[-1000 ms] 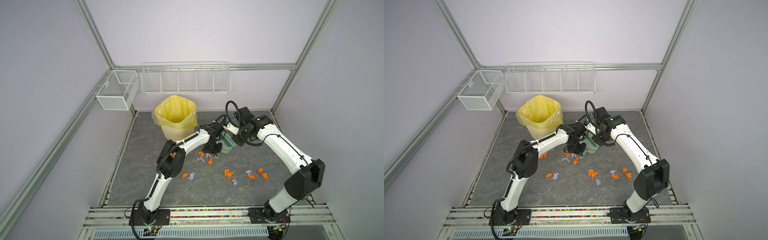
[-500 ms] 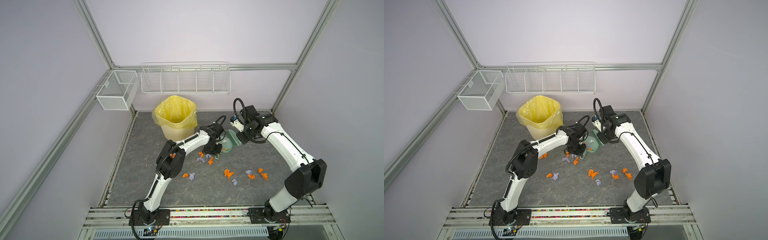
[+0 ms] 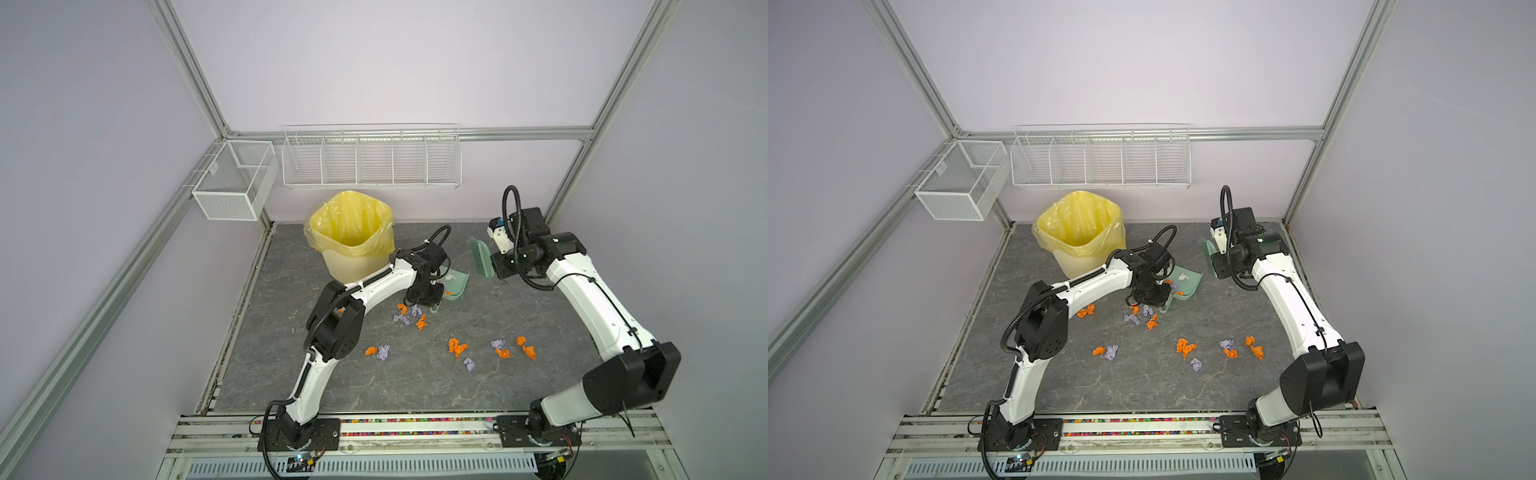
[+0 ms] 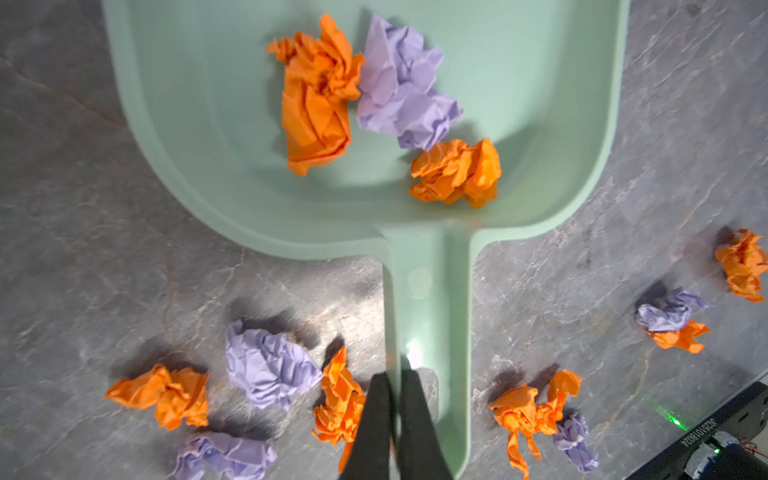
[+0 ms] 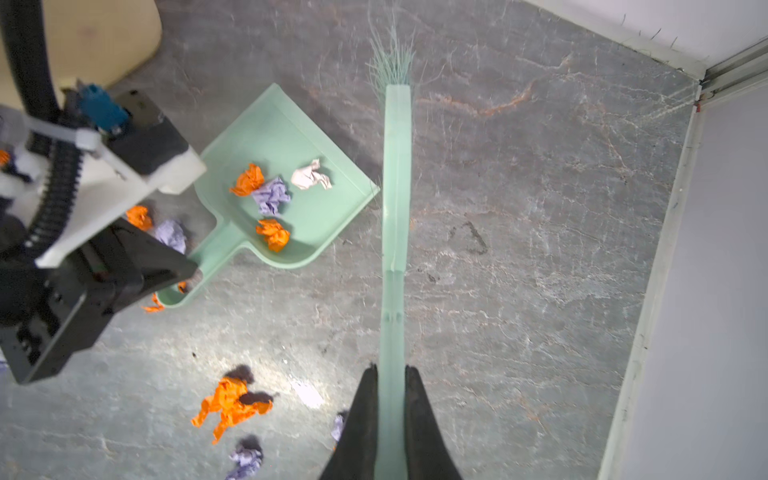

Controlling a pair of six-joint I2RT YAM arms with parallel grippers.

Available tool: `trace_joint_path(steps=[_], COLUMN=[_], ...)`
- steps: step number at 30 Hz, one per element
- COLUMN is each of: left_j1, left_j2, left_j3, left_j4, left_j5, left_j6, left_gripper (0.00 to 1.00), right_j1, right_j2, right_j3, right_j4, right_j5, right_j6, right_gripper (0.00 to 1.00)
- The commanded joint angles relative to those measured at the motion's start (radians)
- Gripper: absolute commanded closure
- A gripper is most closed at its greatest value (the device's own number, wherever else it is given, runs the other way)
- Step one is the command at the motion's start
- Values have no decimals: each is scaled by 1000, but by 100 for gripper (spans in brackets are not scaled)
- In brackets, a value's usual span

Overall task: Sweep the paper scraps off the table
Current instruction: 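Sweep scraps with the right gripper's brush toward the dustpan held by the left gripper, then lift the dustpan toward the bin with the left gripper while the right draws back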

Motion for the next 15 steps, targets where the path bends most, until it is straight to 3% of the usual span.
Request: trace_joint_path(steps=[1,15], left_j1=[-5,-5], left_j2=[-67,-116], left_j3=[-16,121], left_j4=[17,-146], left_j5=[-29,-224], left_j6=[-6,53], left_gripper=[100,100], right_j1=[-6,-90], right_j2=[-30,-126], right_j3=[-39,-99], right_j4=[84,227], right_j5=[-75,-109], right_j6=[71,275], right_gripper=[93,93])
